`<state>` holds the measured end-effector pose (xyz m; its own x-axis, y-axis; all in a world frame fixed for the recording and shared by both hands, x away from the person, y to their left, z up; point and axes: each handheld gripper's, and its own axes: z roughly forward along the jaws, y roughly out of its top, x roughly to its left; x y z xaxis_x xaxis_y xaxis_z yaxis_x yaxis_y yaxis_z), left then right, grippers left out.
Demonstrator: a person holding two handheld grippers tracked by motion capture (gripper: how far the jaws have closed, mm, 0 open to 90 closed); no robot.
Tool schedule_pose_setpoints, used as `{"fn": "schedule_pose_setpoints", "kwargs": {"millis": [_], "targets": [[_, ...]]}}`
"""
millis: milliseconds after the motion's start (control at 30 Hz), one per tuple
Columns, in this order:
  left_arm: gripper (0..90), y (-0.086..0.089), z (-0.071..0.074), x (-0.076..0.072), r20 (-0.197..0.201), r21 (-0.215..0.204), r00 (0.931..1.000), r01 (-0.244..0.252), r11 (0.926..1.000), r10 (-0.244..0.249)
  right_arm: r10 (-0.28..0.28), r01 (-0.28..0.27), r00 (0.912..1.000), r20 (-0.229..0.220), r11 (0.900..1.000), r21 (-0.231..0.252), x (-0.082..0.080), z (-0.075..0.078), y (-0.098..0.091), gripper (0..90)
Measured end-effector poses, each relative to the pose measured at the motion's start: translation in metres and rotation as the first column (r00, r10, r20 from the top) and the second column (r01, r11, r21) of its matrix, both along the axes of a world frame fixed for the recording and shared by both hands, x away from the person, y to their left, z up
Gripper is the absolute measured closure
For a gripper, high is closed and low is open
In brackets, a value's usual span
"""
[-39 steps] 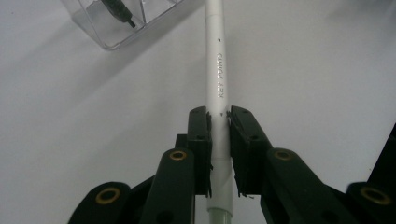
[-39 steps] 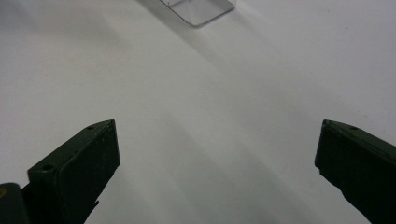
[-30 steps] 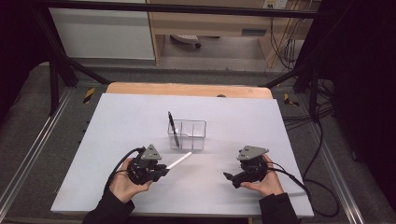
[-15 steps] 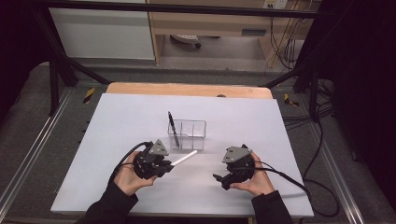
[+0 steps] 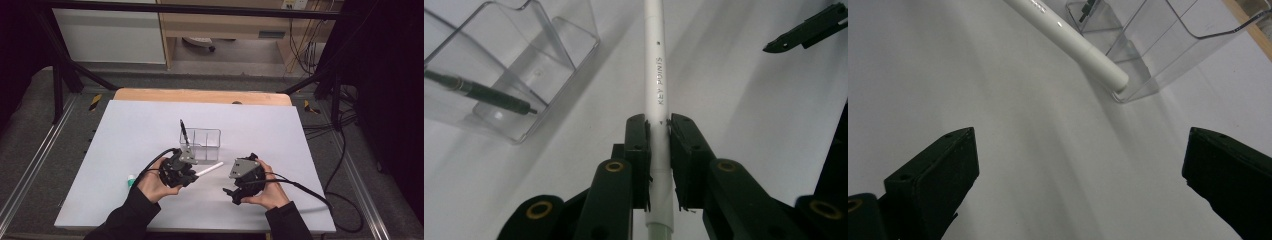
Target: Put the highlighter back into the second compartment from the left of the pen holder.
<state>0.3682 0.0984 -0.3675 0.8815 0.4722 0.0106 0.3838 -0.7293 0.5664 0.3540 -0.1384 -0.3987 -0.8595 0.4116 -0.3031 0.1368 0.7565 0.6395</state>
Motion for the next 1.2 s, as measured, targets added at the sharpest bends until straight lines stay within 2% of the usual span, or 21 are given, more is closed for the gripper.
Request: {"fn": "schedule_pose_setpoints", "kwargs": {"millis": [300, 500, 633, 767, 900, 1000, 1133, 1200], "targets": [[77.9, -0.029, -0.001, 0.003, -0.013, 0.029, 0.9987, 0.049, 0.9984, -0.049, 0.053, -0.052, 0.9979, 0.037, 0.9982, -0.030, -0.003, 0.003, 0.000, 6.5], [77.9, -0.047, 0.000, 0.005, -0.022, 0.044, 0.9967, 0.079, 0.9959, -0.078, 0.105, -0.101, 0.9914, 0.078, 0.9934, -0.054, -0.006, 0.004, -0.003, 12.7], [77.9, -0.056, 0.000, 0.003, -0.023, 0.048, 0.9954, 0.094, 0.9944, -0.093, 0.171, -0.159, 0.9784, 0.117, 0.9823, -0.099, -0.010, 0.004, -0.005, 19.7], [77.9, -0.062, 0.000, 0.004, -0.024, 0.054, 0.9948, 0.100, 0.9935, -0.099, 0.211, -0.194, 0.9684, 0.132, 0.9724, -0.129, -0.011, 0.003, -0.007, 25.5], [77.9, -0.066, 0.000, 0.005, -0.026, 0.050, 0.9943, 0.104, 0.9933, -0.103, 0.258, -0.234, 0.9538, 0.154, 0.9589, -0.161, -0.012, 0.001, -0.007, 34.7], [77.9, -0.069, 0.000, 0.004, -0.029, 0.052, 0.9937, 0.110, 0.9926, -0.108, 0.300, -0.268, 0.9376, 0.176, 0.9462, -0.181, -0.012, 0.000, -0.007, 40.1], [77.9, -0.072, 0.000, 0.003, -0.036, 0.050, 0.9927, 0.117, 0.9919, -0.115, 0.338, -0.302, 0.9214, 0.191, 0.9329, -0.197, -0.013, -0.001, -0.006, 48.2], [77.9, -0.073, 0.000, 0.002, -0.037, 0.051, 0.9922, 0.121, 0.9914, -0.119, 0.358, -0.314, 0.9106, 0.206, 0.9239, -0.219, -0.012, -0.001, -0.006, 52.3]]}}
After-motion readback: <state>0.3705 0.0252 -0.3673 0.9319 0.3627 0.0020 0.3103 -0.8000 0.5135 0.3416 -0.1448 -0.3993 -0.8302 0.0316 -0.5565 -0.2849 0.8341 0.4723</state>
